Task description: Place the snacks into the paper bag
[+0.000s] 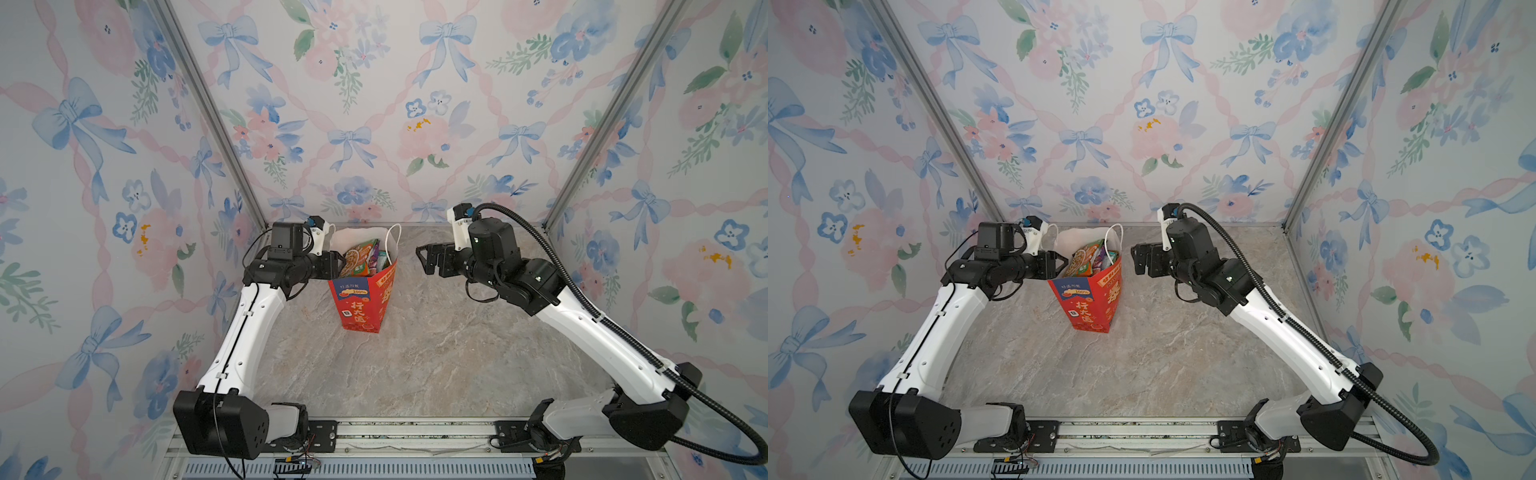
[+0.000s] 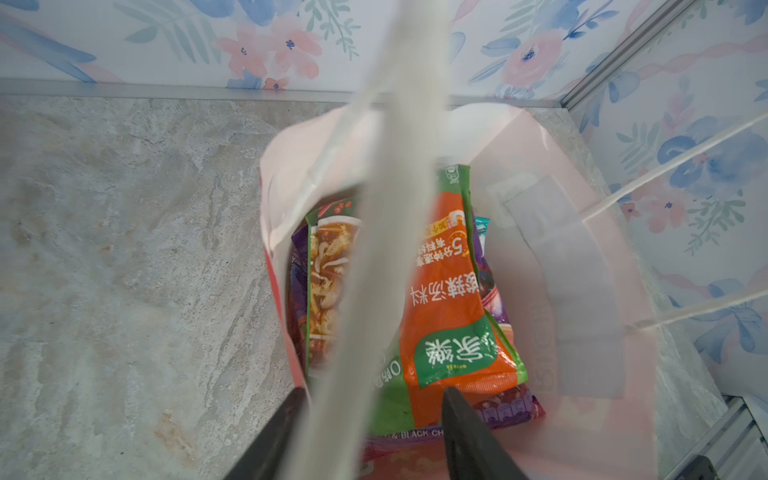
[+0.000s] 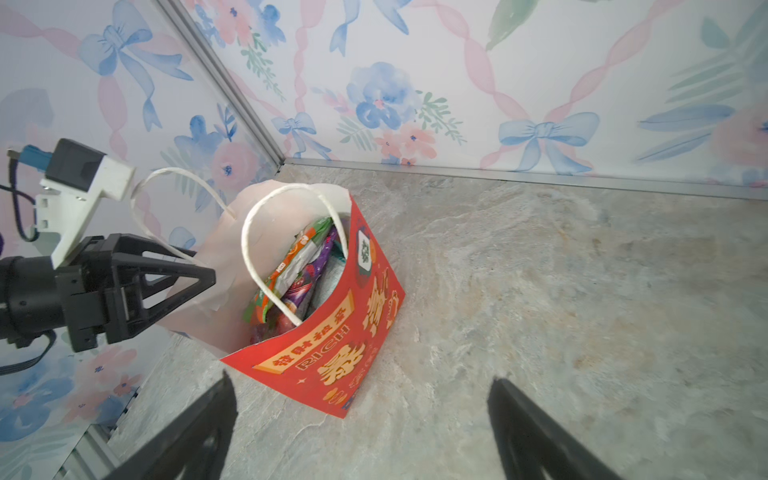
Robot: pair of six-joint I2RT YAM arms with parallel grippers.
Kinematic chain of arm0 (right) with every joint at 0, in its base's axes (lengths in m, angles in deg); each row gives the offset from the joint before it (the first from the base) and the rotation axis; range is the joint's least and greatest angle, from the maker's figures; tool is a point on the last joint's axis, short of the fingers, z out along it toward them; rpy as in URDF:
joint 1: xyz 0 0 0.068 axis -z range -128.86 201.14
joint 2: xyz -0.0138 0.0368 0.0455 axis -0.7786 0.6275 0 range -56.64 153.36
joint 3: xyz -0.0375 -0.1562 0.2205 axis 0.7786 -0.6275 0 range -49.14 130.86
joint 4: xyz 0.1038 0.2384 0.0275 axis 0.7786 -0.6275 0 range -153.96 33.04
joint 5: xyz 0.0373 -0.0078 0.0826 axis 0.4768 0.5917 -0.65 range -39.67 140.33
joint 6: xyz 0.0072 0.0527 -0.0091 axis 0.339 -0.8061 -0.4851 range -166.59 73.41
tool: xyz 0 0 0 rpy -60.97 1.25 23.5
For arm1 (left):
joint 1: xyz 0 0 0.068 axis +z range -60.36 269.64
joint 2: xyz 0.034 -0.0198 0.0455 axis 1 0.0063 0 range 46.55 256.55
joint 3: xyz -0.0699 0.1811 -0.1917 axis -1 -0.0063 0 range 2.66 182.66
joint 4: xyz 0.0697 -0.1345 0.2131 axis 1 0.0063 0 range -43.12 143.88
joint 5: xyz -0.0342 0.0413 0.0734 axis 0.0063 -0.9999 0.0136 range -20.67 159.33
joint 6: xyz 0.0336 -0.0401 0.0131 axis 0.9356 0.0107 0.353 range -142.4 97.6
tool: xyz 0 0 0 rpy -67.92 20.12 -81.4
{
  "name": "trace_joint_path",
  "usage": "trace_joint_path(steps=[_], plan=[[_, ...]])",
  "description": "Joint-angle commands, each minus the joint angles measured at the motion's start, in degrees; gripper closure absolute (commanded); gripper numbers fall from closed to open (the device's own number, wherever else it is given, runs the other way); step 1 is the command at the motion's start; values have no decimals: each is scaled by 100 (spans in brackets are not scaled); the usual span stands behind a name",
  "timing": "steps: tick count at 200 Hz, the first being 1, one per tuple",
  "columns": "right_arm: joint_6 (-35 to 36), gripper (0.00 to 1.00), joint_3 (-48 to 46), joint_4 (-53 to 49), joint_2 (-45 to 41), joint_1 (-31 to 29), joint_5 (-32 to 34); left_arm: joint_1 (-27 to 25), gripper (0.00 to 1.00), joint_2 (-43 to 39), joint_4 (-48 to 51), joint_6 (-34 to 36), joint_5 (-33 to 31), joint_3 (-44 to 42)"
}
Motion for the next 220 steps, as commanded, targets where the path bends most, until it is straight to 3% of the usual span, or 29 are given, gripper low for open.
trace_joint_path(steps=[1, 11, 64, 100, 171, 199, 220], plan=[[-24, 4, -263, 199, -379, 237, 210, 44, 11, -173, -20, -116, -107, 203], [-34, 3, -382, 200, -511, 350, 210, 39, 2, -196, -16, -155, -158, 240], [-13, 4, -988, 204, -1074, 920, 175, 42, 2, -536, -215, -347, -479, 460], [44, 3, -1399, 306, -1314, 1232, 127, 45, 2, -1288, -786, -466, -1070, 332], [573, 3, -2613, 836, -1780, 1669, 423, 46, 2, -4195, -3818, -836, -3576, -2760], [1087, 4, -3674, 1618, -2162, 1810, 531, 53, 2, -4346, -4066, -751, -4072, -3564], [1379, 4, -4422, 2218, -2385, 1825, 981, 81, 2, -4159, -4305, -743, -4280, -3924]])
